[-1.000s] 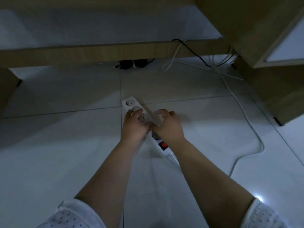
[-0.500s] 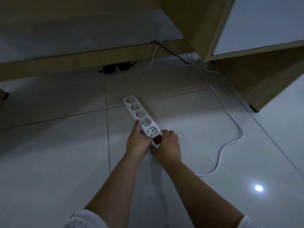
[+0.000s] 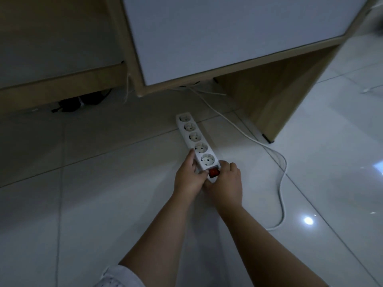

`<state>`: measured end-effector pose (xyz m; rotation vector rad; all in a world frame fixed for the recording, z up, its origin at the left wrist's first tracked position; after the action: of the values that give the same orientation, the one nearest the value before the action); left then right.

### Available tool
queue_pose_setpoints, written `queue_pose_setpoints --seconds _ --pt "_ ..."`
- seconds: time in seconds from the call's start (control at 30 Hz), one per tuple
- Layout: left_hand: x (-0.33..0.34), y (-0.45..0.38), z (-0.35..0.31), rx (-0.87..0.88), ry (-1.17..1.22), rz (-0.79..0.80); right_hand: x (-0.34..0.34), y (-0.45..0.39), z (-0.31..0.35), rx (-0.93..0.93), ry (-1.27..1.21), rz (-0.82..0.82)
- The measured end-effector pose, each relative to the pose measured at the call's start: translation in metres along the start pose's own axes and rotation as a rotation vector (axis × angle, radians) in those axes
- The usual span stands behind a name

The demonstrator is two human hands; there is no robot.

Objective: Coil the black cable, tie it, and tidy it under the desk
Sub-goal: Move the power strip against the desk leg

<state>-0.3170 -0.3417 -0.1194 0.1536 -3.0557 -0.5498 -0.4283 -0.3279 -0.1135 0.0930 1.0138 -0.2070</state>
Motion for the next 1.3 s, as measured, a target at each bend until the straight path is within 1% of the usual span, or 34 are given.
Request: queue_pose_setpoints --seconds 0.13,0.3,0.43,0.6,0.7,0.8,0.93,0.97,1.07,1.13,1.23,1.3 --pt "0.041 -0.024 0.000 0.007 0.003 0.020 -0.013 -0.033 -0.030 0.028 0.010 -0.019" --pt "0.073 -0.052 -0.004 0.024 -0.013 0.041 -0.022 -0.068 -0.050 0.047 -0.005 -0.065" --pt "0.090 -0.066 -0.015 0.035 -0.023 0.078 -0.027 -0.091 -0.059 0.081 -0.024 -0.107" --pt "0.099 -0.078 -0.023 0.112 -0.113 0.113 -0.029 -0.114 -0.062 0.082 -0.037 -0.119" --pt "0.105 -0.086 -0.025 0.085 -0.073 0.156 -0.028 -0.128 -0.061 0.098 -0.020 -0.118" --pt "0.111 -0.089 -0.031 0.004 -0.031 0.186 -0.029 -0.140 -0.059 0.130 -0.017 -0.115" --pt "0.116 -0.093 -0.037 -0.065 -0.023 0.191 -0.031 -0.149 -0.054 0.147 -0.007 -0.120" --pt "0.117 -0.093 -0.037 -0.067 -0.034 0.199 -0.030 -0.150 -0.054 0.160 -0.056 -0.131" --pt "0.118 -0.093 -0.037 -0.040 -0.102 0.231 -0.033 -0.151 -0.051 0.324 -0.388 -0.223" --pt "0.117 -0.095 -0.039 -0.025 -0.109 0.243 -0.034 -0.153 -0.046 0.352 -0.442 -0.261" --pt "0.113 -0.098 -0.042 -0.023 -0.125 0.260 -0.033 -0.156 -0.040 0.335 -0.459 -0.266" --pt "0.107 -0.100 -0.042 -0.036 -0.111 0.265 -0.034 -0.155 -0.041 0.332 -0.392 -0.262"
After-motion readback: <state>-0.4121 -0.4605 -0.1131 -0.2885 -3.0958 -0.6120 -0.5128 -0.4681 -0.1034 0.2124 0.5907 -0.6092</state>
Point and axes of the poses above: each hand's wrist, its own y-axis away from the middle knuckle, its own x-axis out of the palm, z = x × y, the point moved 4 cm from there along -y, towards the middle knuckle, and after that the axes turned 9 degrees about y, right-handed, at the moved point
